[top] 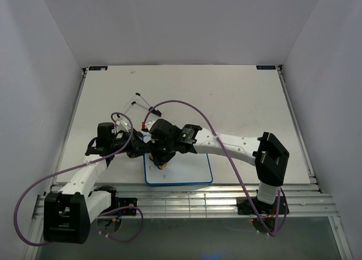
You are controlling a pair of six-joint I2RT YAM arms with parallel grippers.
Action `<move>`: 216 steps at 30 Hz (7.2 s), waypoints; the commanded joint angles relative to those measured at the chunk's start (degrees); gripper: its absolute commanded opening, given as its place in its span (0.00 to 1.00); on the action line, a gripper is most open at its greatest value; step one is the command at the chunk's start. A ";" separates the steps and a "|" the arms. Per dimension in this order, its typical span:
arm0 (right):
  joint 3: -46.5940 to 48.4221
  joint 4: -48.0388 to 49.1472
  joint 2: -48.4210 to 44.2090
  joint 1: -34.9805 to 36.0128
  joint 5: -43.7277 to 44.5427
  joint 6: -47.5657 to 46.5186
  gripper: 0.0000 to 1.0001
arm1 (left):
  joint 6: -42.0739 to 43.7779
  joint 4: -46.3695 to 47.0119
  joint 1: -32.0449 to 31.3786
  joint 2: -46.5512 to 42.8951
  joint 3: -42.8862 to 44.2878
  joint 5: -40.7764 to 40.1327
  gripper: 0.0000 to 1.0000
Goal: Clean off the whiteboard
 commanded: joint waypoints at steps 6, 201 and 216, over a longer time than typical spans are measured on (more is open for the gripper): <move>7.08 -0.32 6.83 4.33 -0.96 2.05 0.08 | 3.42 5.52 -1.07 -2.82 1.42 -1.68 0.00; -42.93 38.08 -67.08 -49.90 -60.99 15.50 0.08 | -35.01 73.25 -1.15 -13.72 4.14 14.49 0.22; -38.97 38.26 -66.90 -49.99 -54.83 18.75 0.08 | -10.39 40.14 -0.98 -14.77 12.67 7.01 0.98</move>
